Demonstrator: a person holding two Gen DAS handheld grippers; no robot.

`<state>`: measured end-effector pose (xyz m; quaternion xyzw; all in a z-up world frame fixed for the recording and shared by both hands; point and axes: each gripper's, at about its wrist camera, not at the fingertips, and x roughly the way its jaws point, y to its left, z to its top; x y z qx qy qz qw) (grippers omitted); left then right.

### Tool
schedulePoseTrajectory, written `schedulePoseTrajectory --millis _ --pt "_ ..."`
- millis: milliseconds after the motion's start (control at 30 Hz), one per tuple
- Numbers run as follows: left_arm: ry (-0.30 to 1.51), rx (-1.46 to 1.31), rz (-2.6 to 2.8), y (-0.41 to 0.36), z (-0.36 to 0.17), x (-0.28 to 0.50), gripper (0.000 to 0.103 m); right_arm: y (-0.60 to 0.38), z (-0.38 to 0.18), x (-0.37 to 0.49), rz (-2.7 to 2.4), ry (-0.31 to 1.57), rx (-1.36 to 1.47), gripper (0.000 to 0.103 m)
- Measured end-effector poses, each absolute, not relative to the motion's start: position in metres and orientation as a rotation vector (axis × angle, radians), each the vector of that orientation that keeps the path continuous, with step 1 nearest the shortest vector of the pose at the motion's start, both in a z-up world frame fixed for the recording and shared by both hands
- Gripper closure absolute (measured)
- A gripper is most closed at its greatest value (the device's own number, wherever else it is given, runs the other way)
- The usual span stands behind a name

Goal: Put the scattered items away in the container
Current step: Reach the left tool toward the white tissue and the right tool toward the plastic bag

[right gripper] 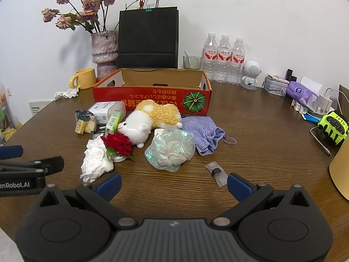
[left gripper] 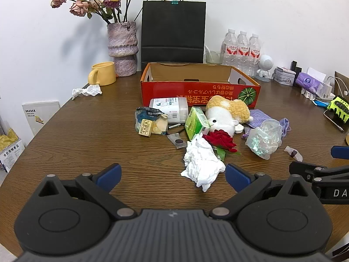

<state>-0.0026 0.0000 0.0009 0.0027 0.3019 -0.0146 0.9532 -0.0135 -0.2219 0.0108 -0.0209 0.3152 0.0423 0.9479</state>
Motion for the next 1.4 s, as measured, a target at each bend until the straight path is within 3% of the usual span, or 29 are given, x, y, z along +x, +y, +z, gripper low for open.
schedulePoseTrajectory --millis 1400 --pt "0.618 0.001 -0.045 -0.0008 -0.0023 -0.0025 0.0 -0.2218 0.0073 -0.0137 0.083 0.654 -0.04 0.0"
